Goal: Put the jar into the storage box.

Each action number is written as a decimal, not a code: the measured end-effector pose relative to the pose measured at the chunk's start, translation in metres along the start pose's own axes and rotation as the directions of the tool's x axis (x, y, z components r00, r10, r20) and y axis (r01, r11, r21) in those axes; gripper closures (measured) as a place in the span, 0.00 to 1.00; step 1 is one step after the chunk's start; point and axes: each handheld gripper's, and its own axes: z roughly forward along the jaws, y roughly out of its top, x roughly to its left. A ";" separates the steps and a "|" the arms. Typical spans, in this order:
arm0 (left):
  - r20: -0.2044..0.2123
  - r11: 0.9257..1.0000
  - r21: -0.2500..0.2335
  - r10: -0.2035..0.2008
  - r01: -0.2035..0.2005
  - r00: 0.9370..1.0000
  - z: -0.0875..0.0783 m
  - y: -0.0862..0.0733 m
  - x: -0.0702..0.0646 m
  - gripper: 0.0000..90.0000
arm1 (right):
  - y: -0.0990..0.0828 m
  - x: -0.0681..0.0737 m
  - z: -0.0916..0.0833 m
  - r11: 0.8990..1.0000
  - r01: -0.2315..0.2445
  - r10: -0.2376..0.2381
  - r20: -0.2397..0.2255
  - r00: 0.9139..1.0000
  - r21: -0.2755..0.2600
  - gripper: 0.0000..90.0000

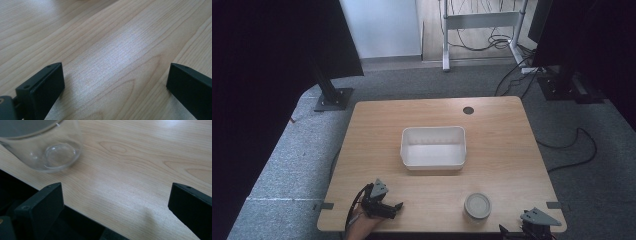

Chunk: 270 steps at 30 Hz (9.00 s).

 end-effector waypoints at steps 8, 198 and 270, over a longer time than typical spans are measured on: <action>-0.001 1.000 0.000 -0.001 0.001 1.000 0.000 0.000 0.000 0.01 | 0.006 0.008 -0.004 0.999 0.034 -0.034 -0.023 0.999 -0.019 0.02; -0.001 1.000 0.000 0.000 0.000 1.000 0.000 0.000 0.000 0.01 | 0.172 0.108 0.124 0.977 0.134 -0.153 -0.112 0.982 -0.163 0.10; 0.000 1.000 0.000 -0.001 0.001 1.000 0.000 0.000 0.000 0.01 | 0.219 0.106 0.219 0.984 0.141 -0.147 -0.051 0.988 -0.113 0.10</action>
